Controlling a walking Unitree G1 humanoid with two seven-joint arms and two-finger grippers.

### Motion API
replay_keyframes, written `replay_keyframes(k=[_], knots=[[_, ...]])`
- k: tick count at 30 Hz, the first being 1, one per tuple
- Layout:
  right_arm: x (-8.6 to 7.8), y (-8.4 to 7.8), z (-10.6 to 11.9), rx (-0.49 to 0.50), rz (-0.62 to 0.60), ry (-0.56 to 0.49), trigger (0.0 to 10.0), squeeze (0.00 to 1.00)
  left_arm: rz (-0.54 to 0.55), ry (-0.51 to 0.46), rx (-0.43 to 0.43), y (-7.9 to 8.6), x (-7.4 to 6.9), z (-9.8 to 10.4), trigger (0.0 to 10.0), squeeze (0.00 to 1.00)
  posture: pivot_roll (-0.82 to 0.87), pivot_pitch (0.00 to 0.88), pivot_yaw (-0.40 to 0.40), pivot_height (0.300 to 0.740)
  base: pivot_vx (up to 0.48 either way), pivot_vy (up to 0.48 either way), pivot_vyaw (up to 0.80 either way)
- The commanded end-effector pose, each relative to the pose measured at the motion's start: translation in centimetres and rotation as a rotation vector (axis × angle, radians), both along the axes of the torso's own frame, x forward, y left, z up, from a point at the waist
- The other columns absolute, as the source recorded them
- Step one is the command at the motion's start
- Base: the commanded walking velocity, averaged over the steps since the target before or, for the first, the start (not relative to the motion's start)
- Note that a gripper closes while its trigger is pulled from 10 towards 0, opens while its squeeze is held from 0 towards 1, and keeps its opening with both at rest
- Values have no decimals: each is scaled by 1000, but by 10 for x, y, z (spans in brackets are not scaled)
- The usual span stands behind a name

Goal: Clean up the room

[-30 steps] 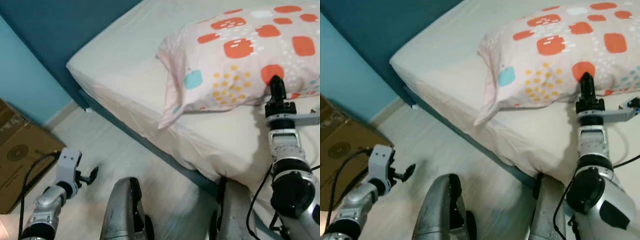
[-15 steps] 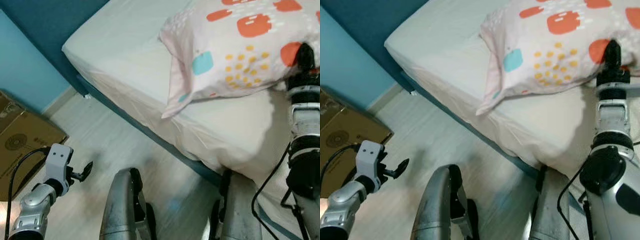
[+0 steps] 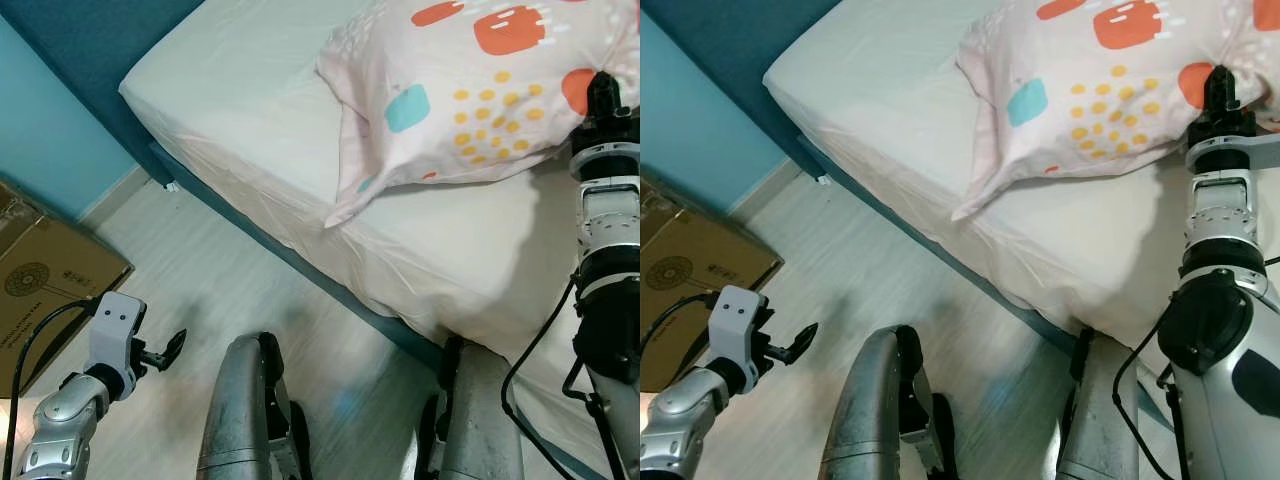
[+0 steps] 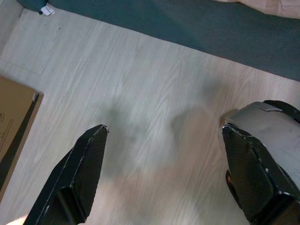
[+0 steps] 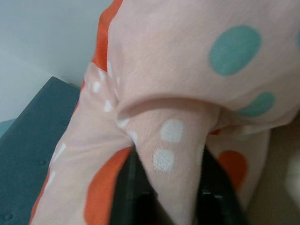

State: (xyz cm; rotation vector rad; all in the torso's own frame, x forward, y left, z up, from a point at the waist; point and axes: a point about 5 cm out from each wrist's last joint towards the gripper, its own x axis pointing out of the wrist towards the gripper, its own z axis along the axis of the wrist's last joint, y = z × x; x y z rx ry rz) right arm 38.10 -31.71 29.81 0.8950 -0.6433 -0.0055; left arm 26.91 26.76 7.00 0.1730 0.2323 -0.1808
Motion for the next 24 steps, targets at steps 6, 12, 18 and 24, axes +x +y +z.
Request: replay_keyframes(k=[6, 12, 18, 24], knots=[[-5, -6, 10, -32, -2, -71, 0, 0, 29, 53, -23, -5, -4, -14, 10000, 0, 250, 459, 122, 492, 0, 0, 0], [-1, 18, 19, -113, 147, -187, 0, 0, 44, 10, -79, -24, 19, -10, 10000, 0, 196, 351, 81, 492, 0, 0, 0], [-3, 79, -8, -267, 403, -254, 0, 0, 36, -43, -156, -55, 51, 1, 10000, 0, 133, 212, 54, 492, 0, 0, 0], [-21, 121, -22, -305, 533, -287, 0, 0, 40, -95, -216, -66, 72, 19, 10000, 0, 85, 122, 61, 492, 0, 0, 0]])
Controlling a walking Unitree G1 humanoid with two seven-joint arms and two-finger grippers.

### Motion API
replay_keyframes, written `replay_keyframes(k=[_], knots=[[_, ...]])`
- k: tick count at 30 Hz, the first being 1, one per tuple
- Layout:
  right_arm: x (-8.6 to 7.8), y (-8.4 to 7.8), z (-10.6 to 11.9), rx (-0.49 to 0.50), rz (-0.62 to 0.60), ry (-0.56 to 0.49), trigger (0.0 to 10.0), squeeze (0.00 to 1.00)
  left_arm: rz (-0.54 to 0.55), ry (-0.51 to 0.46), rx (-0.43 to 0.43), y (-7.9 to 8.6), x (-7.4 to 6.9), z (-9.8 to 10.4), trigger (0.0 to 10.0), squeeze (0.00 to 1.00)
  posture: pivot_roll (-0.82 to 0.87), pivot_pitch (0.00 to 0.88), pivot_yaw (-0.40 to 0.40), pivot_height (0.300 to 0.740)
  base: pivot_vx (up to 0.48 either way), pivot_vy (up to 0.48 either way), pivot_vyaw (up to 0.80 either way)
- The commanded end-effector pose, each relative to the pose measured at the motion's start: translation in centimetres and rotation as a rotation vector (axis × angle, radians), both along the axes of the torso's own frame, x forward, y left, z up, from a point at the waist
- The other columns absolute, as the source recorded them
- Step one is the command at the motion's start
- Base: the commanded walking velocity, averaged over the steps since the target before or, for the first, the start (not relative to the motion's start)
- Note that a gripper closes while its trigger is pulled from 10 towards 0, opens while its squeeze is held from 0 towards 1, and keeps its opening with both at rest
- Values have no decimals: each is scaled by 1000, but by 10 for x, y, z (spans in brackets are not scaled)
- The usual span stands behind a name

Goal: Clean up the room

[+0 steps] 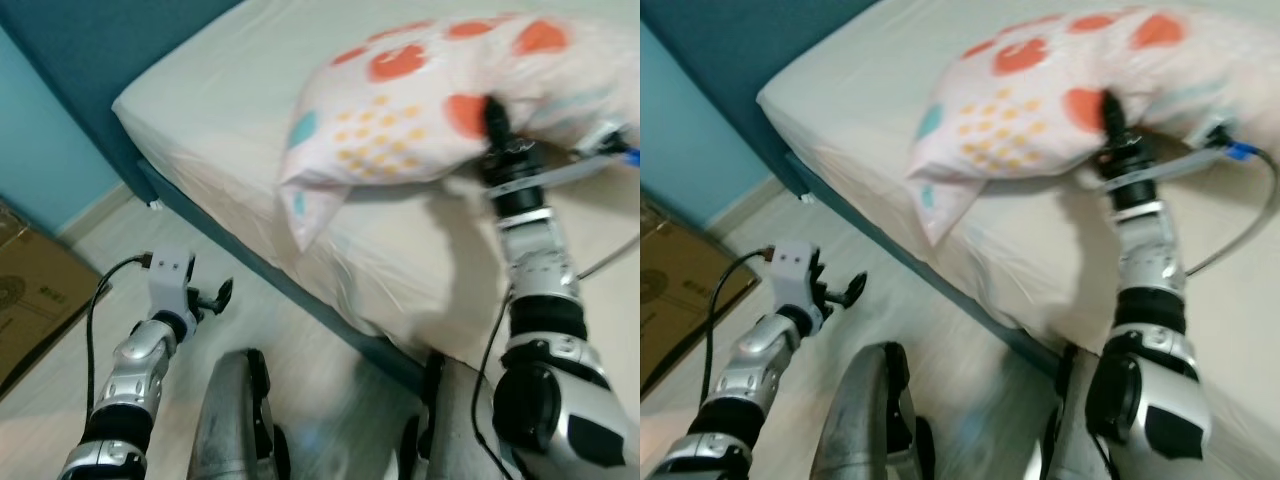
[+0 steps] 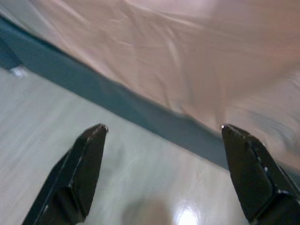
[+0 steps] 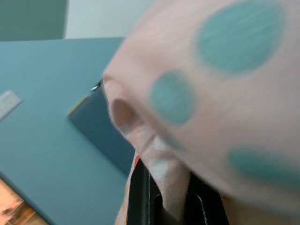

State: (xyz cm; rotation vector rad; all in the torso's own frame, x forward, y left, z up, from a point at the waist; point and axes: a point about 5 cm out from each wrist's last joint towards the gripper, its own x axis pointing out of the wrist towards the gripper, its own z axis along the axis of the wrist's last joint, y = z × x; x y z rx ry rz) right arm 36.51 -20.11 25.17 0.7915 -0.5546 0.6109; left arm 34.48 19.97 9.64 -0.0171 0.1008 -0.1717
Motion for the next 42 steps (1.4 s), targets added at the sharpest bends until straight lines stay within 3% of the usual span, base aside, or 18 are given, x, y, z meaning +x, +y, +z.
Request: replay_keyframes(k=[1, 6, 7, 8, 9, 10, 12, 13, 15, 21, 22, 24, 31, 39, 42], knots=[[-9, 13, 18, -36, 51, -92, 0, 0, 13, -3, -44, -3, 4, 2, 10000, 0, 73, 96, 61, 492, 0, 0, 0], [-10, 16, 6, -70, 49, -48, 0, 0, 0, -43, -75, -11, 17, 18, 10000, 0, 58, 61, 60, 492, 0, 0, 0], [-11, 10, -4, -80, -11, 21, 0, 0, -8, -80, -85, -12, 23, 28, 10000, 0, 39, 22, 54, 492, 0, 0, 0], [-11, 10, -4, -80, -11, 21, 0, 0, -8, -80, -85, -12, 23, 28, 10000, 0, 39, 22, 54, 492, 0, 0, 0], [-11, -3, -19, -85, -125, 139, 0, 0, -10, -116, -93, -13, 28, 39, 10000, 0, 31, 0, 50, 492, 0, 0, 0], [-12, -10, -28, -73, -203, 208, 0, 0, -2, -118, -97, -12, 29, 40, 10000, 0, 29, 0, 48, 492, 0, 0, 0], [-12, -10, -28, -73, -203, 208, 0, 0, -2, -118, -97, -12, 29, 40, 10000, 0, 29, 0, 48, 492, 0, 0, 0], [-16, -19, -37, -64, -297, 287, 0, 0, 16, -106, -105, -10, 29, 35, 10000, 0, 27, 0, 46, 492, 0, 0, 0], [-20, -17, -46, -139, -326, 324, 0, 0, 43, -76, -134, -8, 26, 26, 10000, 0, 19, 0, 41, 492, 0, 0, 0], [-27, -7, -70, -157, -273, 396, 0, 0, 85, -29, -166, -4, 19, 9, 10000, 0, 9, 0, 35, 492, 0, 0, 0], [-30, -3, -90, -172, -267, 451, 0, 0, 93, -2, -162, -5, 14, 0, 10000, 0, 13, 0, 30, 502, 0, 0, 0], [-33, 1, -103, -176, -261, 491, 0, 0, 97, 13, -161, -5, 11, -6, 10000, 0, 13, 0, 30, 512, 0, 0, 0], [-37, 23, -117, -181, -212, 537, 0, 0, 129, 52, -178, -1, 3, -20, 10000, 0, 7, 0, 27, 541, 0, 0, 0], [-34, 29, -114, -196, -185, 525, 0, 0, 126, 45, -183, -5, 5, -19, 10000, 0, 10, 0, 14, 570, 0, 0, 0], [-32, 36, -117, -273, -163, 524, 0, 0, 117, 37, -188, -10, 7, -17, 10000, 0, 5, 0, 8, 590, 0, 0, 0]])
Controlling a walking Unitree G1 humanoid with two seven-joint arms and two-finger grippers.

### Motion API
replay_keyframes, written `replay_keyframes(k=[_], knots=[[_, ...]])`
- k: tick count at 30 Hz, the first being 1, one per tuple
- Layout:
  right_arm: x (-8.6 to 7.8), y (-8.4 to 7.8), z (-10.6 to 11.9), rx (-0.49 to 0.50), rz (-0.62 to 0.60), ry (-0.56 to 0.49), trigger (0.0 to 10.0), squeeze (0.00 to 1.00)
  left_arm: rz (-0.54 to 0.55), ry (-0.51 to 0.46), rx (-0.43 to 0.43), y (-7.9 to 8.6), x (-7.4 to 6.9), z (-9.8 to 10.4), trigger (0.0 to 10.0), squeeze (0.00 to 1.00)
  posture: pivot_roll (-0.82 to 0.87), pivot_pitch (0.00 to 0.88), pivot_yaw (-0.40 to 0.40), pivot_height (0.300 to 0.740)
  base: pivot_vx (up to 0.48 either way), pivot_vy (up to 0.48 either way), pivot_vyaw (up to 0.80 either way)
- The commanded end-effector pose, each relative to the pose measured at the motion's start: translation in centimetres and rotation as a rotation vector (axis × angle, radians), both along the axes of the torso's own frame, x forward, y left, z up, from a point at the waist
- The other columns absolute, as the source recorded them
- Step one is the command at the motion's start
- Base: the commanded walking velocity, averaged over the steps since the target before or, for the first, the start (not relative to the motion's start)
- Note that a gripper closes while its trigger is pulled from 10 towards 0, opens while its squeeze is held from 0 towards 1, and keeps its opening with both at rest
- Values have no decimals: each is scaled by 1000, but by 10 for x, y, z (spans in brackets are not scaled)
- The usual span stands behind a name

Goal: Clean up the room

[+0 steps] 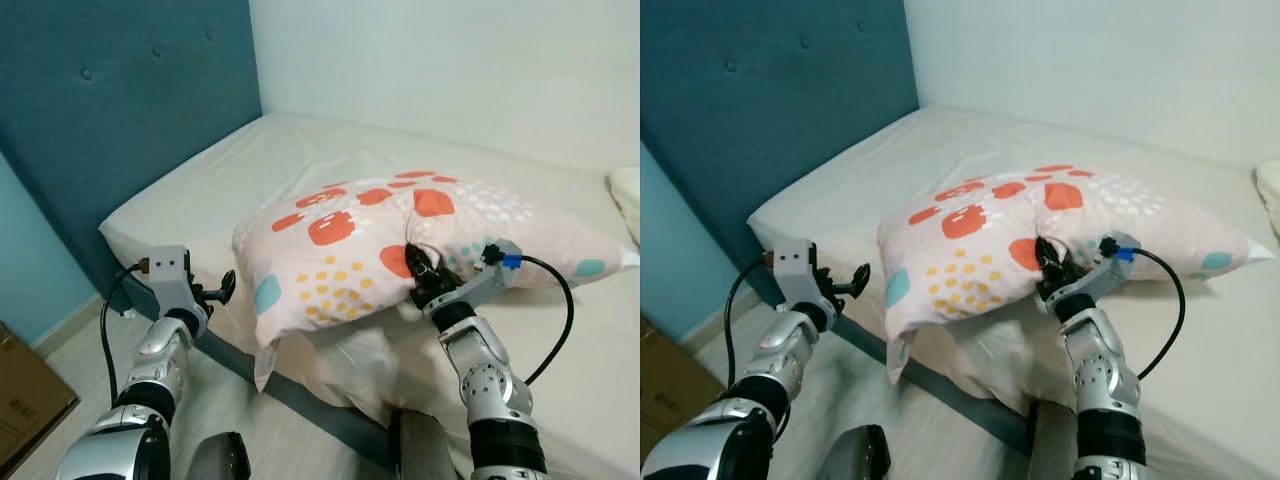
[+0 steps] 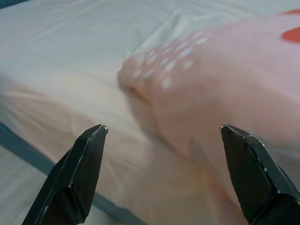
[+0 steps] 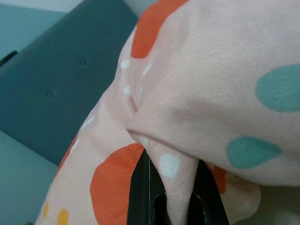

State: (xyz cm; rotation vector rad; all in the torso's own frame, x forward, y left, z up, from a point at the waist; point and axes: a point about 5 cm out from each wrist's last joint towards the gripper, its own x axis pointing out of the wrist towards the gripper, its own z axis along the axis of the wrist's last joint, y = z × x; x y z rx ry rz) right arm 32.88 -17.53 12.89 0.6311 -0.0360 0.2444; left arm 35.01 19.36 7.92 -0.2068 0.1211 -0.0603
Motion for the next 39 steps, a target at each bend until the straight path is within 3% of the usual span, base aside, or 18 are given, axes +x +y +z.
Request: replay_keyframes(k=[1, 13, 18, 22, 28, 29, 33, 39], knots=[[4, 11, 6, -28, 49, -31, 0, 0, -4, -3, -6, -5, 1, 0, 10000, 0, 5, 0, 8, 595, 0, 0, 0], [3, 11, 2, -63, 55, -27, 0, 0, -6, 8, -7, -9, 2, -1, 10000, 0, -1, 0, 1, 639, 0, 0, 0], [6, 8, 6, -71, 51, -37, 0, 0, 15, 102, -4, -9, 0, -10, 10000, 0, 0, 0, -2, 663, -192, 0, 0], [6, 7, 6, -71, 47, -40, 0, 0, 18, 119, -12, -10, -1, -14, 10000, 0, 0, 0, -3, 673, -480, 0, 0], [6, 6, 5, -72, 39, -37, 0, 0, 19, 145, 15, -12, -6, -22, 10000, 0, -5, 0, 0, 687, 0, 0, 0], [6, 5, 4, -72, 34, -32, 0, 0, -1, 201, 46, -16, -15, -36, 10000, 0, -4, 0, 0, 697, 0, 0, 0], [6, 5, 3, -72, 31, -30, 0, 0, -18, 268, 77, -18, -25, -50, 10000, 0, -4, 0, 0, 707, 0, 0, 0], [7, 6, 2, -71, 15, -36, 0, 0, -14, 447, 158, -11, -60, -88, 10000, 0, -7, 0, 2, 737, 0, 0, 0]])
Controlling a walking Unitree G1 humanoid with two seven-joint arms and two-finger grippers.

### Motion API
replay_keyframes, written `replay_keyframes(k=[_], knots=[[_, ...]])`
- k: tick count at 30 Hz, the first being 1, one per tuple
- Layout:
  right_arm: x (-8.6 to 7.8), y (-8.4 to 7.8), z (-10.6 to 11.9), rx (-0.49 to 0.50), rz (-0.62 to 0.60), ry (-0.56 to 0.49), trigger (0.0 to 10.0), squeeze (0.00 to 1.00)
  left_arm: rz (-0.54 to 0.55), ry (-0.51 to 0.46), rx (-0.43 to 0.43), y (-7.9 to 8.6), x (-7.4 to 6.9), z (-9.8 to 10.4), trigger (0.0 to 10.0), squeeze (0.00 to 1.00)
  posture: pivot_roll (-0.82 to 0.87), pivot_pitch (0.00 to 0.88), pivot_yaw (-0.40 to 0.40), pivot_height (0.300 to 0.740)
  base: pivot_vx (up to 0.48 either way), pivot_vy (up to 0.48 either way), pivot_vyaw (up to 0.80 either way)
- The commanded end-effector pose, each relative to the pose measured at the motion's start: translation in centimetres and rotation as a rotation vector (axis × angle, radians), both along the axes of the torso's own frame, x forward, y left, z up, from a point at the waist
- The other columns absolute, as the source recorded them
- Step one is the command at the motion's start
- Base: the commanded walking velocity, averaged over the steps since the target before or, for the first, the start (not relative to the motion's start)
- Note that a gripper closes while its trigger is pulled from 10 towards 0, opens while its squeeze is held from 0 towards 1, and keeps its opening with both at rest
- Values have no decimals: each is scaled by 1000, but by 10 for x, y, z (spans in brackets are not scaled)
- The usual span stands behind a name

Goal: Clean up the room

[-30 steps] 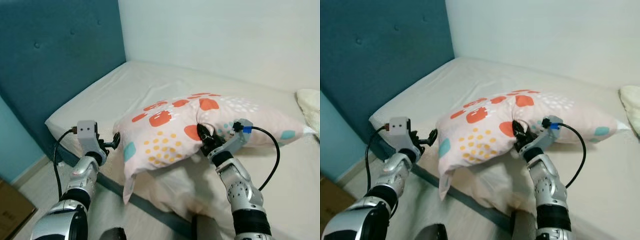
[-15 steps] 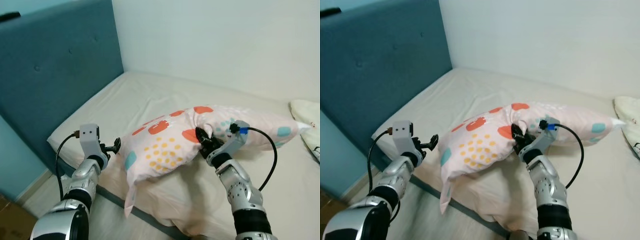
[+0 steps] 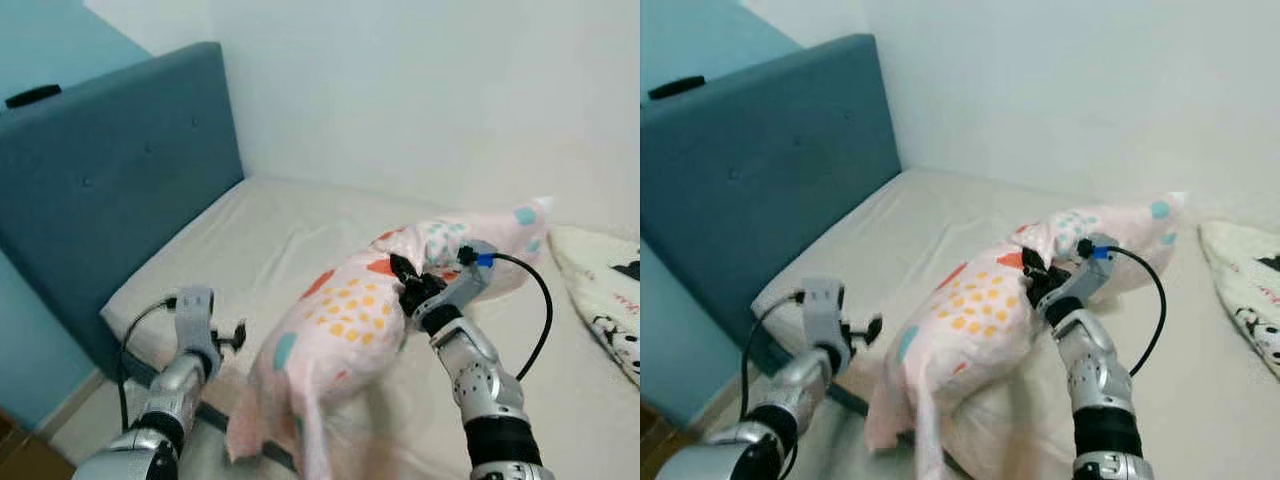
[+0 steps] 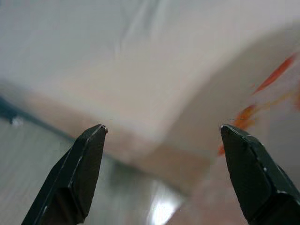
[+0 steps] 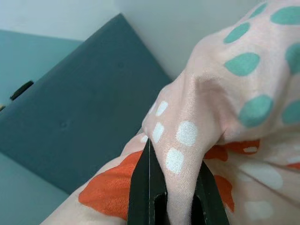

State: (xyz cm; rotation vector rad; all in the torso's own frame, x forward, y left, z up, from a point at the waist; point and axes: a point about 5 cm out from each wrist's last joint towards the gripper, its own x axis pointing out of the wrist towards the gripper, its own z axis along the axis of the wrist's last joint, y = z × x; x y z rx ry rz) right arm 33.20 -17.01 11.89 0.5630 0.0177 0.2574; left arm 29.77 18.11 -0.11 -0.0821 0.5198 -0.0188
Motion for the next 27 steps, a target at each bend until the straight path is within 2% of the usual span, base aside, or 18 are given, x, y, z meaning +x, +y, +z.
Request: replay_keyframes(k=[1, 3, 4, 5, 6, 7, 8, 11, 12, 14, 16, 24, 27], knots=[[4, 1, 12, 3, -9, -74, 0, 0, -3, 89, 40, 4, -15, -15, 10000, 0, -9, 0, 4, 740, 0, 0, 0], [4, 1, 11, 3, -10, -73, 0, 0, 2, 136, 56, 7, -25, -24, 10000, 0, -9, 0, 4, 740, 0, 0, 0], [4, 0, 9, -1, -19, -66, 8275, 0, 6, 168, 65, 10, -32, -30, 10000, 0, -9, 0, 4, 740, 0, 0, 0], [4, 0, 9, -1, -19, -66, 8275, 0, 6, 168, 65, 10, -32, -30, 10000, 0, -9, 0, 4, 740, 0, 0, 0], [4, -1, 7, 0, -26, -59, 10000, 0, 22, 212, 65, 13, -43, -38, 10000, 0, -10, 0, 5, 740, 0, 0, 0], [3, -2, 5, 1, -30, -55, 10000, 0, 35, 243, 64, 15, -50, -43, 10000, 0, -10, 0, 5, 740, 0, 0, 0], [3, -2, 5, 1, -30, -55, 10000, 0, 35, 243, 64, 15, -50, -43, 10000, 0, -10, 0, 5, 740, 0, 0, 0], [1, -2, -4, -57, -25, -29, 10000, 0, 37, 361, 99, 20, -79, -62, 10000, 0, -14, 0, 11, 740, 0, 0, 246], [1, -2, -4, -57, -25, -29, 10000, 0, 37, 361, 99, 20, -79, -62, 10000, 0, -14, 0, 11, 740, 0, 0, 738], [0, -1, -11, -71, -25, -12, 10000, 0, 44, 413, 106, 23, -93, -70, 10000, 0, -17, 0, 13, 740, 0, 0, 738], [-1, 0, -15, -71, -24, 1, 10000, 0, 38, 440, 109, 23, -101, -74, 10000, 0, -15, 0, 11, 740, 0, 0, 741], [-4, 6, -23, -74, -4, 19, 10000, 0, 26, 468, 105, 24, -108, -78, 10000, 0, -12, 0, 11, 740, 0, 0, 738], [-4, 8, -23, -76, 1, 16, 10000, 0, 20, 485, 114, 26, -111, -79, 10000, 0, -13, 0, 14, 740, 0, -464, 738]])
